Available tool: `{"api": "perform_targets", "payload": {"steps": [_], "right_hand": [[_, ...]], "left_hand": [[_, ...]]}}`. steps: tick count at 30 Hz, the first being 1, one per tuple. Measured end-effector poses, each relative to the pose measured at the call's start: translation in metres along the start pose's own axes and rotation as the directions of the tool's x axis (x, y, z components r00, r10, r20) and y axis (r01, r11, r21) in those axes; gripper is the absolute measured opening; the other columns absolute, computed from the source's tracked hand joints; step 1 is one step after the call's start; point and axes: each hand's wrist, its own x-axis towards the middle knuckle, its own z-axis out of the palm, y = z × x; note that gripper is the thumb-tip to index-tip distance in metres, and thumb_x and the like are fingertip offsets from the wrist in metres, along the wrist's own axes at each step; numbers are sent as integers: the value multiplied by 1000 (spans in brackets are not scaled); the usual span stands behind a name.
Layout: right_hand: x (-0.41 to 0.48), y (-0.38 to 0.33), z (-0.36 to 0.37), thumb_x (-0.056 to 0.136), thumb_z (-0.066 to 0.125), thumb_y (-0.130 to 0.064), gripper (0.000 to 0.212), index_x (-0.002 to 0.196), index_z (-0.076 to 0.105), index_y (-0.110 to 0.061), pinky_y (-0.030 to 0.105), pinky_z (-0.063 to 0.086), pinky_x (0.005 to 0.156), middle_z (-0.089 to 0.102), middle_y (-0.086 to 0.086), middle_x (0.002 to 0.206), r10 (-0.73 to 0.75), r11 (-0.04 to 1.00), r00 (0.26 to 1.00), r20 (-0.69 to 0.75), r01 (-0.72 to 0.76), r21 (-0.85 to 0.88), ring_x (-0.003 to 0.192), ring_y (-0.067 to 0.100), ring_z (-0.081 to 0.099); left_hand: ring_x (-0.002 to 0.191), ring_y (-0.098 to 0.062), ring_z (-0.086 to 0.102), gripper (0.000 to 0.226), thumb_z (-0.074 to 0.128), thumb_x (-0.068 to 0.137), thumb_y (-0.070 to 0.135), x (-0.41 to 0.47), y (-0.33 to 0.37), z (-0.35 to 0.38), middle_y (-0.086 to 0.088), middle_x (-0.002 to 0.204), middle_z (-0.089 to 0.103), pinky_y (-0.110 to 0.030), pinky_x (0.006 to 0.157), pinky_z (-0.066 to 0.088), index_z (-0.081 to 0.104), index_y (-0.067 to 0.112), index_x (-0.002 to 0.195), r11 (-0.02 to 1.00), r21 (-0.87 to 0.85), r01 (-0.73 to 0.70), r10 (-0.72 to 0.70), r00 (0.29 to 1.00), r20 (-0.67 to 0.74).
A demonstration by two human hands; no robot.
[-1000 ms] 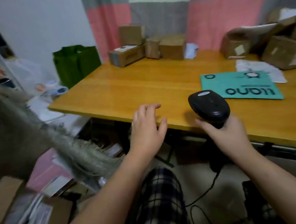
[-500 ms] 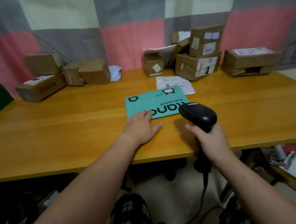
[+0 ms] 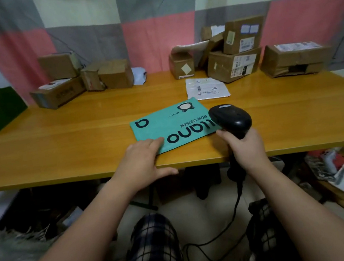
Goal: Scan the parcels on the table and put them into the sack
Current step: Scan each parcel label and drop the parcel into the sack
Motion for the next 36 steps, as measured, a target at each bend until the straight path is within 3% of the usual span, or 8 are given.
{"api": "perform_targets", "payload": {"steps": [4, 11, 16, 22, 28, 31, 33, 36], "right_hand": [[-2, 2, 0, 83, 72, -30, 31, 111, 67, -18, 14, 40, 68, 66, -10, 97, -12, 1000, 1000, 12, 12, -23, 94, 0, 58], [-4, 2, -3, 82, 73, -30, 36, 115, 65, -19, 16, 43, 74, 67, -9, 105, 4, 1000, 998, 55, -5, 4, 99, -1, 58], [-7, 1, -6, 82, 74, -25, 35, 116, 65, -17, 21, 47, 80, 69, -7, 106, -14, 999, 996, 89, 11, 35, 103, 8, 62], [-24, -11, -9, 77, 76, -4, 34, 107, 65, -18, 12, 48, 78, 68, -5, 98, -118, 976, 993, -2, 117, 184, 90, 0, 64], [-35, -39, -1, 64, 77, -12, 61, 122, 59, -9, 11, 48, 76, 69, -12, 102, -121, 896, 989, 90, 70, 438, 94, -3, 64], [-34, -50, 0, 68, 75, -8, 46, 111, 65, -20, 14, 51, 73, 73, -14, 97, -110, 842, 992, 57, 63, 536, 93, 1, 67], [-31, -55, 0, 77, 72, 0, 36, 103, 67, -24, 15, 52, 71, 74, -12, 95, -121, 834, 992, 21, 90, 544, 91, 2, 68], [-21, -62, -5, 80, 71, 2, 45, 123, 59, -6, 20, 53, 81, 70, 0, 110, -182, 908, 983, -11, 173, 382, 100, 6, 65]], "left_hand": [[119, -18, 38, 64, 59, 90, 46, -19, -4, 6, -1, 128, 44, -29, 102, 30, 40, 21, 145, 997, 64, -34, 37, 998, -46], [129, -26, 44, 45, 60, 93, 29, -35, -8, 3, -7, 142, 47, -38, 106, 34, 52, 22, 137, 999, -31, -23, 19, 992, -122], [108, -30, 61, 26, 62, 92, 14, -35, -14, -14, -11, 117, 67, -39, 90, 48, 65, 10, 117, 989, -126, -73, 52, 985, -162], [66, 5, 50, 10, 64, 90, 15, -3, -17, -75, 12, 76, 56, -14, 58, 40, 56, 20, 88, 769, -634, -82, -338, 790, -512], [65, -3, 64, 14, 61, 91, 4, 1, -2, -75, 1, 78, 67, -22, 61, 51, 58, 17, 88, 348, -920, -182, -408, 854, -323], [72, -10, 68, 12, 59, 91, 3, -6, -1, -63, 3, 80, 73, -22, 65, 56, 58, 14, 95, 140, -972, -190, -401, 887, -231], [76, -10, 68, 14, 61, 90, 3, -10, -1, -53, 4, 84, 73, -25, 71, 55, 59, 15, 96, 163, -980, -115, -377, 911, -170], [85, -11, 65, 18, 65, 88, 5, -14, 0, -44, 0, 98, 70, -26, 80, 50, 62, 12, 104, 378, -924, 58, -297, 953, -62]]}}
